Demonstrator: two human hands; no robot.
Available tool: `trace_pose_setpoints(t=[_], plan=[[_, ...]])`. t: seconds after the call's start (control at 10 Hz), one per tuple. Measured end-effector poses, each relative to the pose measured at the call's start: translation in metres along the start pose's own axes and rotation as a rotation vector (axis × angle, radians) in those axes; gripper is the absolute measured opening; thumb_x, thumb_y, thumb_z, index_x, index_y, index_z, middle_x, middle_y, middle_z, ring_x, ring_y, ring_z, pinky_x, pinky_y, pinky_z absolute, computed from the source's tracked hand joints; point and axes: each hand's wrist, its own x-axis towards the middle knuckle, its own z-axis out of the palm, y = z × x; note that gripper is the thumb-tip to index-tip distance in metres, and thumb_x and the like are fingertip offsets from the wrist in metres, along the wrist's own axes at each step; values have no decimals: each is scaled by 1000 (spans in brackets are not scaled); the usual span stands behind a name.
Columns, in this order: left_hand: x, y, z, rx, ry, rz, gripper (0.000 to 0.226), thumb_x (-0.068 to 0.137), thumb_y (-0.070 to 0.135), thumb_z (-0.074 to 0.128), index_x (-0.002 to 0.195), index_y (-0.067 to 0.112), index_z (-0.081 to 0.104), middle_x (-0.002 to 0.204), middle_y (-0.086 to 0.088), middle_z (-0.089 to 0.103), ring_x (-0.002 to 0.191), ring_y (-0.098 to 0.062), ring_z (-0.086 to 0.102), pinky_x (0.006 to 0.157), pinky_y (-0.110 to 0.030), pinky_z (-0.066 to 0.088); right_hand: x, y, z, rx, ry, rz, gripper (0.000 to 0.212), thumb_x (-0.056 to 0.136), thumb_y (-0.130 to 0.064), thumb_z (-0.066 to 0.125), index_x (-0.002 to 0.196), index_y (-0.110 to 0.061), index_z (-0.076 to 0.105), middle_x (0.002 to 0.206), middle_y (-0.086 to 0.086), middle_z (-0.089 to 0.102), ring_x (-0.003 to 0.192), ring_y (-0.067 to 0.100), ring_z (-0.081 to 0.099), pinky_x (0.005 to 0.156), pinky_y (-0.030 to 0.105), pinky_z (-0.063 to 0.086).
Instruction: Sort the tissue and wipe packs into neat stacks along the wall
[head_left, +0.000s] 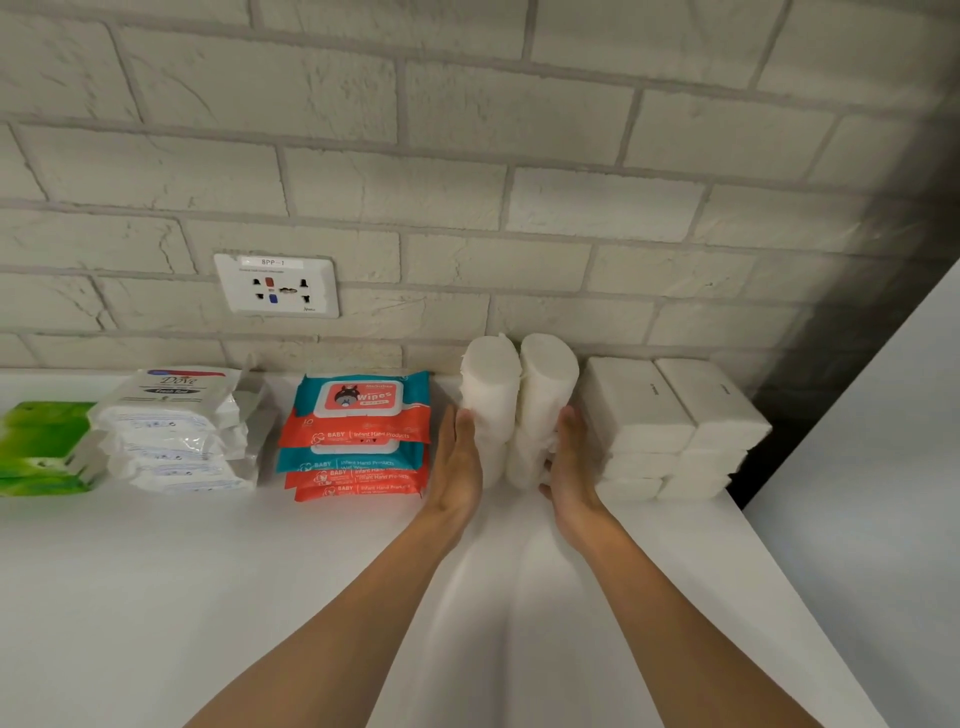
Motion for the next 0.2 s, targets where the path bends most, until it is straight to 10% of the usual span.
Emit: trace_pose_setpoints(t=[0.2], plan=[[-1, -20, -11, 86, -125, -5, 55, 102, 48, 29, 153, 28, 20, 159, 0, 27, 145, -23, 29, 118, -47, 26, -22, 3, -4, -44, 17, -29, 70, 88, -72, 24, 151, -44, 9, 160, -9, 21, 144, 21, 26, 117, 53, 25]])
